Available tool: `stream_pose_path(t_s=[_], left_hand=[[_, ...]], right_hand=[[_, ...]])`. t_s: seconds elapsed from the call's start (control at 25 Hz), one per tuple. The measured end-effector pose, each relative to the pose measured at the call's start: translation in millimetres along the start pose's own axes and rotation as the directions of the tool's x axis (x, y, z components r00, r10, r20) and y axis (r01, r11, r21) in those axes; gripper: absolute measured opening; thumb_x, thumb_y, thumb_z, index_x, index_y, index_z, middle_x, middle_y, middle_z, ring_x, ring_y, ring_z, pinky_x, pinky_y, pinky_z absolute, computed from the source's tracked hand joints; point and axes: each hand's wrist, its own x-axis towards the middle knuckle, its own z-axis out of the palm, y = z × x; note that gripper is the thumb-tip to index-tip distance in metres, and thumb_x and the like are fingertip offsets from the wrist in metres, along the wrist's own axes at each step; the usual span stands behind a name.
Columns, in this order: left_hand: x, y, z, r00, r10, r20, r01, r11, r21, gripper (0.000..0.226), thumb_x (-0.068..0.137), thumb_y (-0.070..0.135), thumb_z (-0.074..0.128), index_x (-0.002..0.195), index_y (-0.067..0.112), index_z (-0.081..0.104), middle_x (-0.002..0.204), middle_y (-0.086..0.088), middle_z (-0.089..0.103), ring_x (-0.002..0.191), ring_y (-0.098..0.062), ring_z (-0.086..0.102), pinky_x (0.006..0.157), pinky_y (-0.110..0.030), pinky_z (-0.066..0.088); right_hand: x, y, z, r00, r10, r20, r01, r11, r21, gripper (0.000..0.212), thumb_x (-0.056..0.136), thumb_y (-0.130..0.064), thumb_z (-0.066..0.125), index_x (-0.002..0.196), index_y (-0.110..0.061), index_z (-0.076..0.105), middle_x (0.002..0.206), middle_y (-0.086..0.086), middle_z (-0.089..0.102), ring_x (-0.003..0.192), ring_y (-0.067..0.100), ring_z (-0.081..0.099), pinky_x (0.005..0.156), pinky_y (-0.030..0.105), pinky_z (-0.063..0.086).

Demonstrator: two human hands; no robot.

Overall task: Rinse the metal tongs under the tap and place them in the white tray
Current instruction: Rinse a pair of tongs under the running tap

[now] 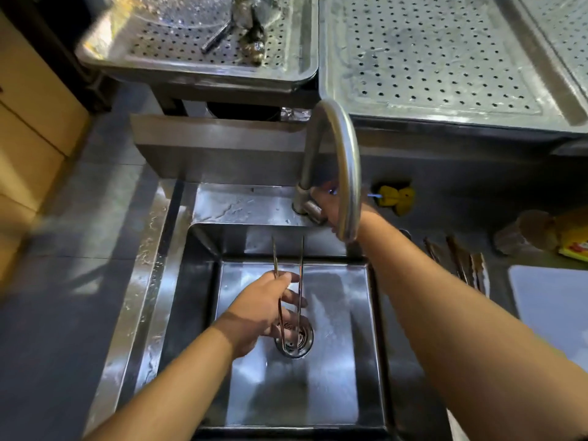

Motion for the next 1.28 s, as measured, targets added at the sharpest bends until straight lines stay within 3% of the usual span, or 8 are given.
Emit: stream_pose_path(t_s=[0.24,0.48,0.72,0.88,0.96,1.0,1.12,1.28], left_hand=[[-6,-7,-7,1.0,-0.019,0.009,0.019,0.999,-0.038,0.027,0.108,0.035,0.048,0.12,0.019,0.065,0.098,-0.016,0.073,0.072,-0.028,0.077,0.056,-0.037,0.057],[7,-10,-8,1.0,-0.012,-0.008,0.012,0.999,-0.051,0.027,0.108,0.035,0.047,0.12,0.019,0.066,0.092,-0.013,0.076,0.074,-0.031,0.078,0.056,-0.039,0.06],[14,-8,-6,1.0,-0.013,-0.005,0.013,0.999,-0.041,0.026,0.108,0.035,0.048,0.119,0.02,0.067,0.087,-0.009,0.077,0.074,-0.03,0.079,0.058,-0.04,0.061],[14,-6,-3,1.0,0.005,0.003,-0.005,1.0,0.004,0.027,0.108,0.038,0.048,0.12,0.02,0.065,0.086,-0.007,0.076,0.071,-0.026,0.077,0.053,-0.035,0.059],[14,-6,-1,0.999,0.037,0.004,-0.037,0.997,0.068,0.028,0.109,0.039,0.046,0.12,0.02,0.062,0.087,-0.006,0.074,0.067,-0.022,0.074,0.057,-0.038,0.058],[15,-7,1,0.998,0.062,0.002,-0.062,0.992,0.11,0.028,0.11,0.04,0.044,0.12,0.021,0.062,0.092,-0.007,0.072,0.067,-0.021,0.071,0.061,-0.041,0.058],[16,-9,7,0.991,0.133,0.02,-0.134,0.963,0.233,0.028,0.11,0.044,0.042,0.117,0.026,0.062,0.109,-0.009,0.073,0.087,-0.029,0.072,0.085,-0.05,0.059],[13,-10,13,0.988,0.146,0.046,-0.152,0.968,0.2,0.021,0.11,0.037,0.045,0.114,0.027,0.063,0.111,-0.003,0.075,0.095,-0.019,0.073,0.097,-0.053,0.057]], right_hand=[[30,31,22,0.999,0.034,-0.038,-0.027,0.986,0.163,0.03,0.102,-0.049,0.04,0.081,-0.043,0.06,0.079,0.012,0.072,0.081,0.037,0.074,0.085,0.062,0.06],[35,33,33,0.987,0.141,-0.076,-0.112,0.946,0.305,0.039,0.107,-0.041,0.044,0.077,-0.023,0.063,0.083,0.012,0.072,0.088,0.034,0.074,0.091,0.055,0.06],[18,26,33,0.98,0.194,-0.048,-0.162,0.911,0.379,0.041,0.109,-0.039,0.036,0.08,-0.022,0.06,0.099,0.016,0.068,0.102,0.037,0.07,0.1,0.055,0.055],[-14,28,26,0.988,0.088,-0.129,-0.032,0.921,0.387,0.019,0.105,-0.037,0.052,0.113,-0.024,0.064,0.103,0.014,0.072,0.091,0.031,0.074,0.083,0.047,0.064],[-51,41,30,0.974,0.184,-0.13,-0.11,0.892,0.439,0.019,0.104,-0.039,0.056,0.12,-0.03,0.062,0.095,0.005,0.071,0.064,0.012,0.072,0.052,0.029,0.06],[-69,50,39,0.972,0.21,-0.107,-0.149,0.901,0.408,0.017,0.104,-0.04,0.055,0.115,-0.031,0.063,0.089,0.001,0.07,0.056,0.009,0.067,0.045,0.03,0.058],[-117,65,73,0.978,0.168,0.12,-0.204,0.874,0.442,0.017,0.099,-0.046,0.058,0.102,-0.032,0.066,0.091,0.001,0.075,0.079,0.017,0.074,0.071,0.046,0.063],[-124,68,84,0.974,0.113,0.197,-0.212,0.763,0.61,0.019,0.098,-0.019,0.06,0.112,-0.028,0.068,0.09,-0.007,0.081,0.079,0.01,0.077,0.069,0.028,0.058]])
